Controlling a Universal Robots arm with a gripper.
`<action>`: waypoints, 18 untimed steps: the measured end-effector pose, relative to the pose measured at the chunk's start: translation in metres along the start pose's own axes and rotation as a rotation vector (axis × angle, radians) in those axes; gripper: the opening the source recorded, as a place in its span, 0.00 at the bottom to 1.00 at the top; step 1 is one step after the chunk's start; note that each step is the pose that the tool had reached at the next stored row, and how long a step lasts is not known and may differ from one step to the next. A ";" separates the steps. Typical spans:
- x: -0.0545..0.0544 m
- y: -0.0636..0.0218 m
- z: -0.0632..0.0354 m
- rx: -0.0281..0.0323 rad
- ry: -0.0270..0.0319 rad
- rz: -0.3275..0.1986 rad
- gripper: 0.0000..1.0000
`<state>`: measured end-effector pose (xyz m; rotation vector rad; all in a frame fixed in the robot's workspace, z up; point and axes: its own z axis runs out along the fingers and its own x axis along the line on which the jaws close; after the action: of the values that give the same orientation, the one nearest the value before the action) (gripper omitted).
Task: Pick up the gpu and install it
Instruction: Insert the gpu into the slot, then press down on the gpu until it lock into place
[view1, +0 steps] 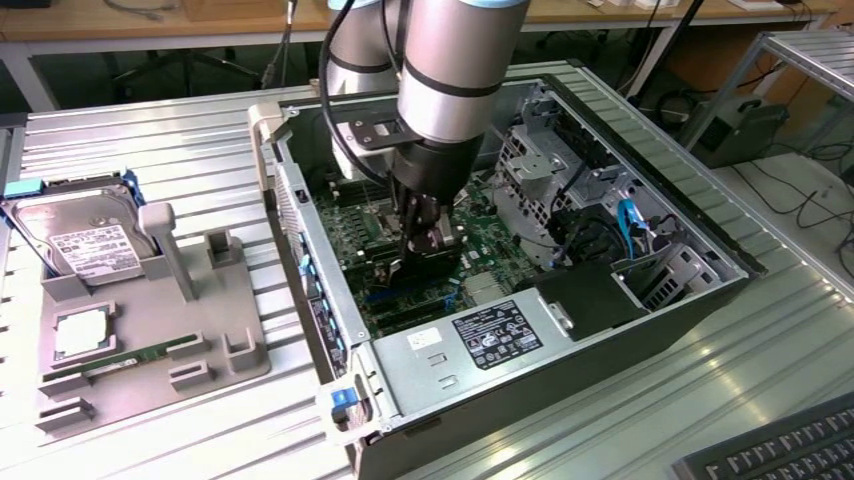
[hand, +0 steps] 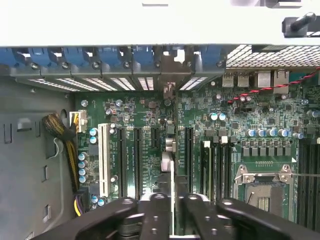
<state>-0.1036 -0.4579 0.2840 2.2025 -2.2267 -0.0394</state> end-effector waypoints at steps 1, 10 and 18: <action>0.000 0.0000 -0.0001 -0.0001 0.0002 0.000 0.14; 0.000 0.0000 -0.0001 -0.0001 0.0002 0.000 0.11; -0.005 0.0002 0.0003 0.0000 0.0001 0.000 0.11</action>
<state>-0.1038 -0.4532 0.2838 2.2023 -2.2267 -0.0393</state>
